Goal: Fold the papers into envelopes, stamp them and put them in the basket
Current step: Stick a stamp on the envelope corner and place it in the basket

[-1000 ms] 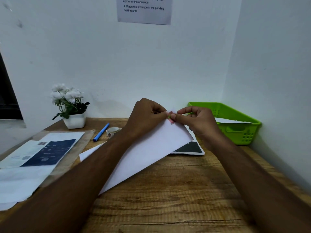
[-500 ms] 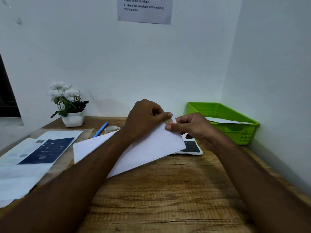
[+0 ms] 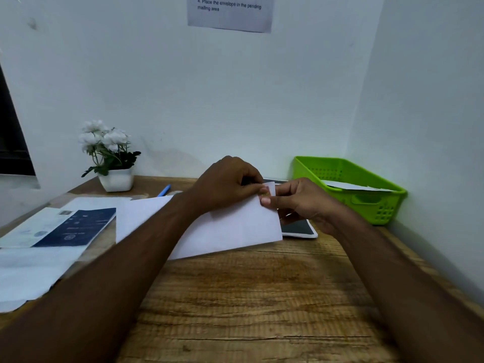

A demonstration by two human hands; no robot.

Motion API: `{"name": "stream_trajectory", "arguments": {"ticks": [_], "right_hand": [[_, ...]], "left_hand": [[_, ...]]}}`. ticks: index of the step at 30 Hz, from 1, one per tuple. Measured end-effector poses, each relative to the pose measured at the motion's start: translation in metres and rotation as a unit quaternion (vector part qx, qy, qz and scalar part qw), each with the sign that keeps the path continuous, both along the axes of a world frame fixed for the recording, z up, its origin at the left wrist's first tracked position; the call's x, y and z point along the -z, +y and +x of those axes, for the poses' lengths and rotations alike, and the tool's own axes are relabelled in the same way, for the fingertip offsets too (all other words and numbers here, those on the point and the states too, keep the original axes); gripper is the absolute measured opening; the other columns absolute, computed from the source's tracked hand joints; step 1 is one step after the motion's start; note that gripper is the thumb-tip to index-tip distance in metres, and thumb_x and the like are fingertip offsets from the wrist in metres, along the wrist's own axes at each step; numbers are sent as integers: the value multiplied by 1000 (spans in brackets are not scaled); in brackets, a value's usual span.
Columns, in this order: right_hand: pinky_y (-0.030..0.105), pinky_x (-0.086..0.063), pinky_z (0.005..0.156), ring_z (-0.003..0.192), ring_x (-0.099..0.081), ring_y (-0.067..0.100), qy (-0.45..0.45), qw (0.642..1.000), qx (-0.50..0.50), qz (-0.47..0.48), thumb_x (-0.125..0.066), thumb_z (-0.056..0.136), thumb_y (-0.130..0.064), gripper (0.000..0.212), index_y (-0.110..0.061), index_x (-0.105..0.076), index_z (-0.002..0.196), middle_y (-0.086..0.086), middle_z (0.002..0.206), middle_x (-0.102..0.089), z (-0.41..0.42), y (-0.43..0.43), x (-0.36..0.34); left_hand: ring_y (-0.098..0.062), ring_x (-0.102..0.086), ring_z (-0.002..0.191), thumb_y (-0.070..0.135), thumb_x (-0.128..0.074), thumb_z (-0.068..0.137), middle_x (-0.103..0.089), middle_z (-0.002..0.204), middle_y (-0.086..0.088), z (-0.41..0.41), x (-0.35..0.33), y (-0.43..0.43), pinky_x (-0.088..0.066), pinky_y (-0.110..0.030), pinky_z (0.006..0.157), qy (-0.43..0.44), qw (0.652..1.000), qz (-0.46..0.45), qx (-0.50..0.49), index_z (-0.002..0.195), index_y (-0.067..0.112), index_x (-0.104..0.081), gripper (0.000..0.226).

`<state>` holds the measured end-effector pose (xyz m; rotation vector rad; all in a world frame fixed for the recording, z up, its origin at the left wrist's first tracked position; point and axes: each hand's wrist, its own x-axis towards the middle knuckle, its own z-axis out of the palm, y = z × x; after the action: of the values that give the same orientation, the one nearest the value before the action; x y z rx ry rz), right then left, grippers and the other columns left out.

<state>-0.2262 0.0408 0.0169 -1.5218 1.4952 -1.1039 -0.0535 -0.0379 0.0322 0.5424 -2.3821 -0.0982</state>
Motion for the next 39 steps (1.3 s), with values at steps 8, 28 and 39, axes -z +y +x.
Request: {"name": "stream_trajectory", "arguments": {"ticks": [8, 28, 39], "right_hand": [[23, -56, 60, 71, -62, 19, -3, 997, -49, 55, -67, 88, -12, 17, -1, -70, 100, 13, 85, -68, -5, 1, -3], [25, -55, 53, 72, -70, 15, -293, 915, 176, -215, -60, 95, -12, 11, -17, -69, 97, 0, 87, -73, -8, -7, -5], [34, -61, 61, 57, -67, 21, -249, 956, 93, -125, -61, 92, -12, 9, -10, -66, 85, 6, 79, -67, -14, -10, 1]], "left_hand": [[-15, -65, 81, 40, -44, 86, -74, 91, 4, 1, 3, 0, -50, -38, 71, -56, 998, -20, -22, 97, 18, -74, 39], [-14, -58, 61, 42, -66, 83, -62, 59, 8, -10, 16, 7, -49, -34, 63, 202, 967, -62, -142, 71, 20, -68, 26], [-17, -68, 54, 10, -60, 91, -72, 79, -15, -18, 16, 6, -56, -29, 50, 376, 879, 283, -72, 93, 7, -69, 9]]}}
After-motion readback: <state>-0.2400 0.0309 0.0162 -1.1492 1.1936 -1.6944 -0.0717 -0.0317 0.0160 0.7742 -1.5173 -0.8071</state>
